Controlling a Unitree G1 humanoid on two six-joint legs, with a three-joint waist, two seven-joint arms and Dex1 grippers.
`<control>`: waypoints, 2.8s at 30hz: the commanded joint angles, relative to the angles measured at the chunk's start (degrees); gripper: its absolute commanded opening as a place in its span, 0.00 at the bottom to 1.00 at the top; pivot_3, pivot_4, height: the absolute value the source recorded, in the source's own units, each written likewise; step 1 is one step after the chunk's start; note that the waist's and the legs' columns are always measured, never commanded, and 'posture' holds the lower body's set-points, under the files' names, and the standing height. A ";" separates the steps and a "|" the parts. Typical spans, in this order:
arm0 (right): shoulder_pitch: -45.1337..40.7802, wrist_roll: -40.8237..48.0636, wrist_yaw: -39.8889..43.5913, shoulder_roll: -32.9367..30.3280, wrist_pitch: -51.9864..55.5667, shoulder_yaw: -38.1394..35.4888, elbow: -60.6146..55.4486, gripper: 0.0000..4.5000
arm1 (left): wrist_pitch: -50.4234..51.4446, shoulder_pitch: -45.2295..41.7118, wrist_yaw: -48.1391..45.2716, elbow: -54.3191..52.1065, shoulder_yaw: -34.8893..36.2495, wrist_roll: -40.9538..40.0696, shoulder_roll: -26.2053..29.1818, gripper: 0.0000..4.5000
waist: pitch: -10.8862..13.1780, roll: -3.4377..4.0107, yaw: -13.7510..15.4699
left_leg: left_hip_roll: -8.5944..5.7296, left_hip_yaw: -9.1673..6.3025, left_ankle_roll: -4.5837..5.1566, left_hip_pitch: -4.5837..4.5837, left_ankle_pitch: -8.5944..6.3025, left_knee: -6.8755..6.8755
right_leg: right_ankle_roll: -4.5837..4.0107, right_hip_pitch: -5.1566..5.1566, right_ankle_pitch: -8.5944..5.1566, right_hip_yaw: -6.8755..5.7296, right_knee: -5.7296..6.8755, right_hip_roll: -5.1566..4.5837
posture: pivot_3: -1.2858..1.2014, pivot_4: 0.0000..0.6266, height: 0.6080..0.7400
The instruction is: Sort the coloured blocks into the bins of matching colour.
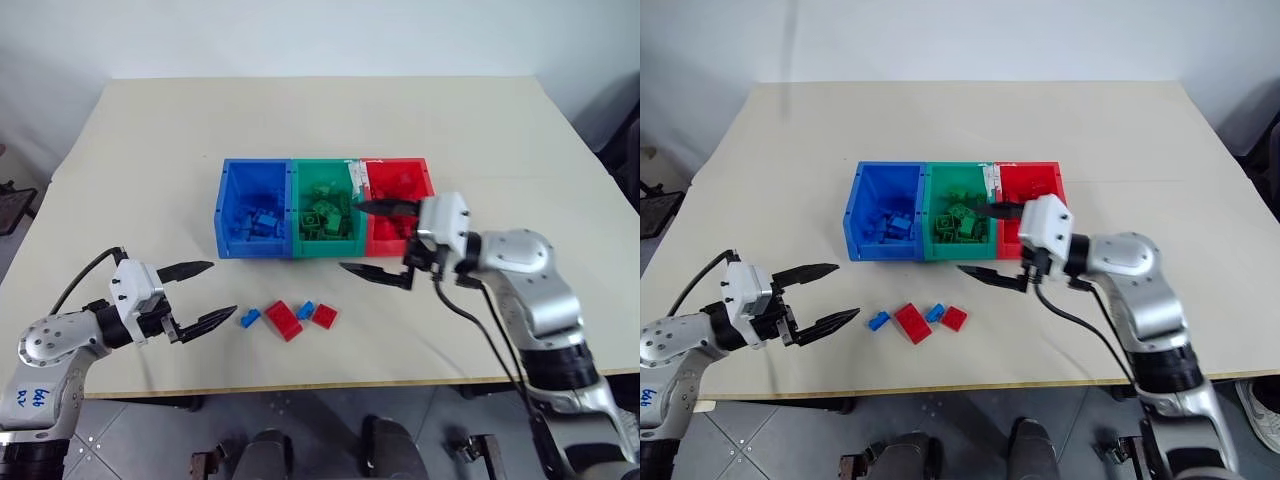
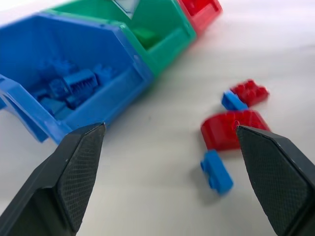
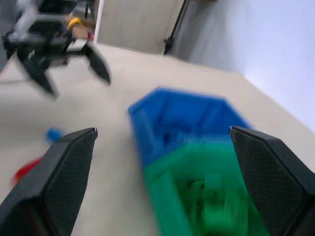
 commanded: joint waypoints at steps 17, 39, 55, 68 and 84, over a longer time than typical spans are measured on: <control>3.61 -0.99 -1.18 -11.18 19.32 5.58 -10.33 0.99 | -4.16 -3.01 -5.66 2.97 -2.55 1.00 1.09 1.00 | 0.00 -0.01 0.76 | 0.09 0.36 0.06 0.12 -0.02 0.14 | -0.11 -0.01 0.06 0.04 -0.01 -0.04 | 0.52 0.24 1.00; -13.17 -10.31 -11.44 2.07 40.14 27.32 -5.93 0.33 | -2.20 2.66 -7.63 -4.33 -3.31 -0.84 0.70 1.00 | 0.00 0.00 0.72 | 0.08 0.21 0.05 -0.02 -0.04 0.15 | -0.13 -0.10 0.10 -0.14 0.04 -0.04 | 0.52 0.24 1.00; -23.38 -9.96 -15.74 -2.60 23.62 1.87 20.05 0.31 | 4.62 -0.86 13.17 -14.09 -6.28 -0.43 -13.13 1.00 | 0.00 -0.01 0.53 | 0.09 0.27 0.06 0.02 -0.04 0.22 | -0.13 -0.05 0.11 -0.13 0.03 -0.05 | 0.52 0.24 1.00; -19.73 -6.07 -7.57 -1.48 10.36 -1.53 21.94 0.99 | 3.49 -4.99 10.66 -7.00 -4.36 0.25 -8.78 1.00 | 0.01 -0.01 0.27 | 0.09 0.28 0.06 -0.02 -0.04 0.17 | -0.13 -0.07 0.11 -0.13 -0.02 -0.05 | 0.52 0.24 1.00; 11.18 3.79 14.54 -7.08 -12.18 -10.77 7.69 0.99 | 13.71 -4.20 -6.47 -3.20 -6.93 -1.32 8.62 1.00 | 0.02 -0.02 1.08 | 0.10 0.44 0.10 0.05 -0.06 0.21 | -0.13 0.01 0.12 -0.12 -0.07 -0.07 | 0.52 0.24 1.00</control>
